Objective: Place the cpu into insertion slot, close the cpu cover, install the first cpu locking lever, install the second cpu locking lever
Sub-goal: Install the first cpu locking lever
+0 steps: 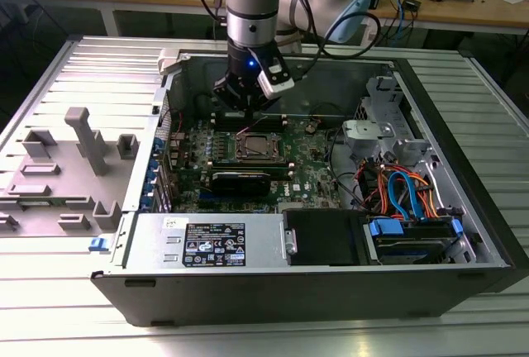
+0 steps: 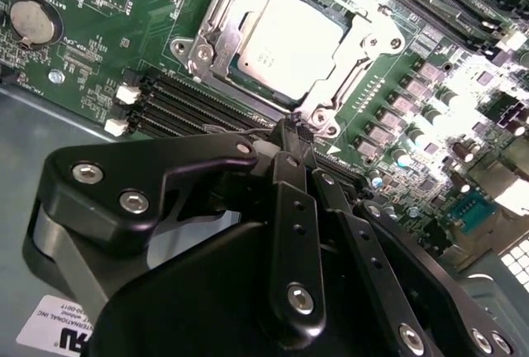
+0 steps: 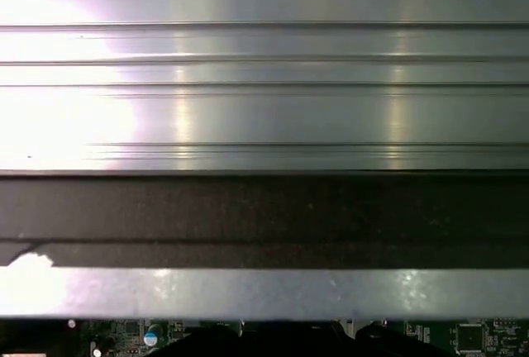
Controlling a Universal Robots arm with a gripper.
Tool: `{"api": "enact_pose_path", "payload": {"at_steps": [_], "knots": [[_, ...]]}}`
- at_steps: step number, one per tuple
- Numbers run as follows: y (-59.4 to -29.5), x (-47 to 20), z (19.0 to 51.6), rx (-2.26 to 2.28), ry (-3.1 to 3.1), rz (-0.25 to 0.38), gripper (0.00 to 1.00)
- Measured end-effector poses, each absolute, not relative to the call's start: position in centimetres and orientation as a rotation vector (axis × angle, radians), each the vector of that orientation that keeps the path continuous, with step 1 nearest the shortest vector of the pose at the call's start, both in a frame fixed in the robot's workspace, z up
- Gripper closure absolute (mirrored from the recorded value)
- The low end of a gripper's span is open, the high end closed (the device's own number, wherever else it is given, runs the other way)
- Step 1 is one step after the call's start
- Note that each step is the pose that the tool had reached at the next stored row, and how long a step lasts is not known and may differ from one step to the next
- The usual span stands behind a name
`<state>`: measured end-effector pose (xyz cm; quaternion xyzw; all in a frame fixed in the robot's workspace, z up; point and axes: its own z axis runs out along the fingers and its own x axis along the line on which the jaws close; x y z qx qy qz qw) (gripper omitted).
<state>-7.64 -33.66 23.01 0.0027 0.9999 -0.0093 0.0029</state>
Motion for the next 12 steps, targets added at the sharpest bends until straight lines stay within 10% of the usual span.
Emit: {"api": "enact_pose_path", "payload": {"at_steps": [12], "knots": [[-33.61, -7.32, 22.74, -0.013, 3.135, -0.029, 0.89]]}}
